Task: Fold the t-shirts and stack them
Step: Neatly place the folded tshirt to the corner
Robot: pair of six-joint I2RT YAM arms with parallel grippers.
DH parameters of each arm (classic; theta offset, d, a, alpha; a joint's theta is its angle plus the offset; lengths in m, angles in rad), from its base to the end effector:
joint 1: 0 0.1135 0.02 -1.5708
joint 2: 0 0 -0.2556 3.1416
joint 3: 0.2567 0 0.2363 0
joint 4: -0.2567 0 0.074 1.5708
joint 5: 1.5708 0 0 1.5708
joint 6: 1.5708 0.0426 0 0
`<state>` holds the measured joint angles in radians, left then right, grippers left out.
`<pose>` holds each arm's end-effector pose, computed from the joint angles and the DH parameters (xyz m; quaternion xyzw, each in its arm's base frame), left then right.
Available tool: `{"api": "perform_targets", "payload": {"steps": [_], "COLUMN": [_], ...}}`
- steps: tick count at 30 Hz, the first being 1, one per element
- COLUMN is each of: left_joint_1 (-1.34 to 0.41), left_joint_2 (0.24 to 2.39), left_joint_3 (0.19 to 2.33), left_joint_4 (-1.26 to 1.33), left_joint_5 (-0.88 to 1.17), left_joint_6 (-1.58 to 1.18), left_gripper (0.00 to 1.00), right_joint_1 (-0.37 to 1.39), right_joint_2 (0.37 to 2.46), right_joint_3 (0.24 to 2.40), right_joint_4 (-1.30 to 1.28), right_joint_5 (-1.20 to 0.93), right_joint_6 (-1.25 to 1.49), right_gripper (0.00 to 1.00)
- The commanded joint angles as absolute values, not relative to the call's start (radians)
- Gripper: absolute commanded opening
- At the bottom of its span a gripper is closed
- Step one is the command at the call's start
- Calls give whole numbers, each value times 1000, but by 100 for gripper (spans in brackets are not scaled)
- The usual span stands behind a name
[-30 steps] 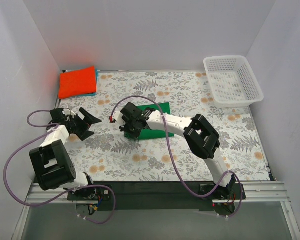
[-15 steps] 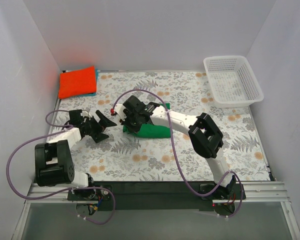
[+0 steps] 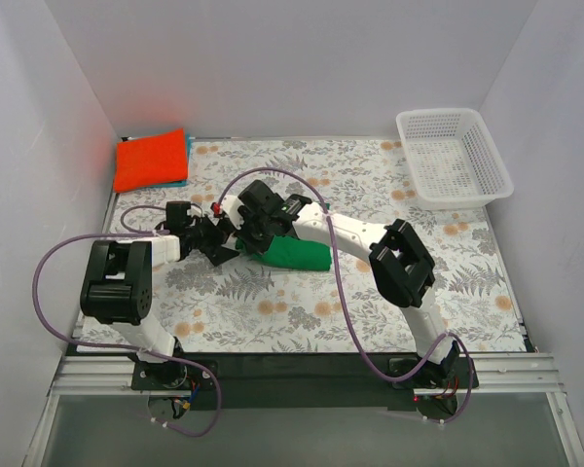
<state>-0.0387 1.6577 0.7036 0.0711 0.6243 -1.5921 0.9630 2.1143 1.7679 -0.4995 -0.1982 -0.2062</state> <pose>0.2911 -0.0362 0.1325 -0.5541 0.7116 -0.4318 0.0095 0.2583 0.3859 0.2244 -0.5427 0.7566 0.2163 0.2937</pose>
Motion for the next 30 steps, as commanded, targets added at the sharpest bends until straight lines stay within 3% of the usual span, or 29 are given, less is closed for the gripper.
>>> {"api": "perform_targets", "payload": {"steps": [1,10,18,24,30], "left_joint_1": [-77,-158,-166,-166,-163], "left_joint_2": [1701,1773,1835,1856,1836], "left_joint_3": [726,758,781,785,750], "left_joint_4": [94,100,158,221,284], "left_joint_5": [539,399,341,380,454], "left_joint_6": [-1641,-1669,-1681,-1680,-1712], "left_gripper": [96,86,60,57,64], "right_joint_1": [959,951,950,946,936], "right_joint_2": [2059,2075,2066,2059,2049], "right_joint_3": [1818,1853,1855,1833,1801], "right_joint_4": [-485,-486,-488,-486,-485], "right_joint_5": [-227,-232,-241,-236,-239], "right_joint_6": [-181,-156,-147,-147,-149], "right_gripper": [1,1,1,1,1]}}
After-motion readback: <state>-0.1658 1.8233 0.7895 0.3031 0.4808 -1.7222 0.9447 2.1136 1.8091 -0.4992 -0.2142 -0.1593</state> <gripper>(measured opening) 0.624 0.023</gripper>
